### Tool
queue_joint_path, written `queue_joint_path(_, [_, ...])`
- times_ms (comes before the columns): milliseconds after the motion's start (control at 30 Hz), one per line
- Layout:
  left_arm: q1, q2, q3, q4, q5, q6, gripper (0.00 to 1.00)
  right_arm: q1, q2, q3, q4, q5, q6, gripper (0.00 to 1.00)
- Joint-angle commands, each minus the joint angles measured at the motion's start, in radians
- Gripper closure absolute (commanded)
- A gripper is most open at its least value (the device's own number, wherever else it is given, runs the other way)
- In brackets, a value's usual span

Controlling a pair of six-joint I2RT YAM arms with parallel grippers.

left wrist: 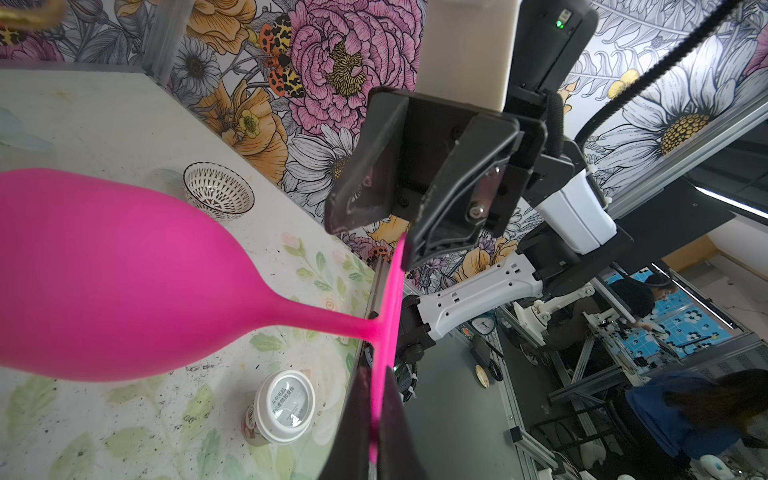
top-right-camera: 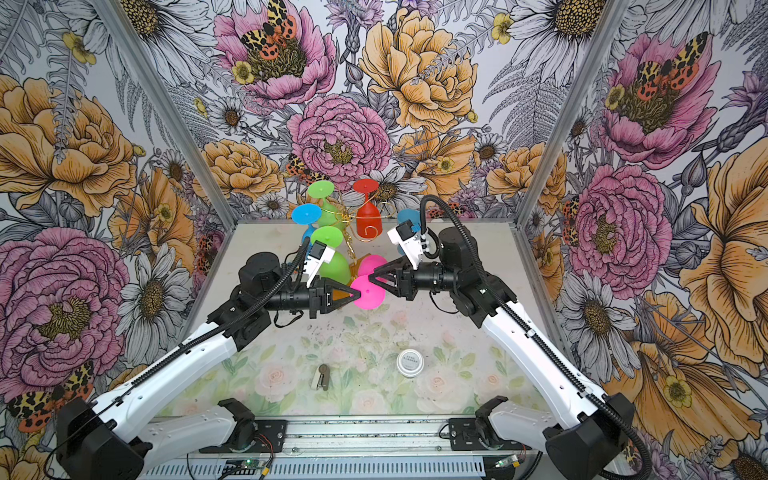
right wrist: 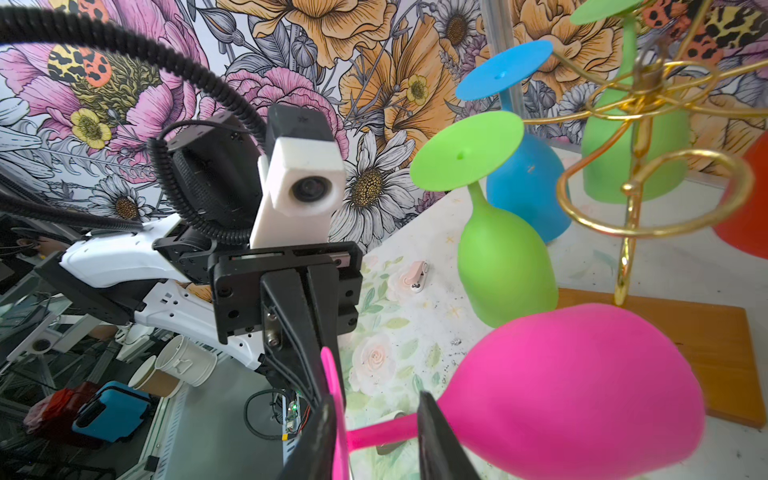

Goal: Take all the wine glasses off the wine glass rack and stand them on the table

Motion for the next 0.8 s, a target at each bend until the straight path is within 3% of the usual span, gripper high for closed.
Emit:
queue_joint_path(0, [-0.015, 0.002, 0.019, 0.033, 0.009, 0.038, 1.0, -0.035, -0.06, -0.013, 0.015, 0.022, 0.035, 0.57])
queue_joint_path(300, [-0.078, -0.015, -0.015, 0.032, -0.103, 0.14, 1.0, -0.153, -0.085, -0.017, -0.037, 0.234, 0.124, 0.45])
queue_joint_path(567, [-0.181, -0.096, -0.069, -0.076, -0.27, 0.451, 1.0, -0.179, 0.02, 0.069, -0.245, 0.428, 0.137, 0.39])
queue_joint_path(767, [-0.248, -0.084, -0.087, -0.171, -0.438, 0.636, 1.0, -0.184, 0.136, 0.208, -0.396, 0.471, 0.106, 0.38])
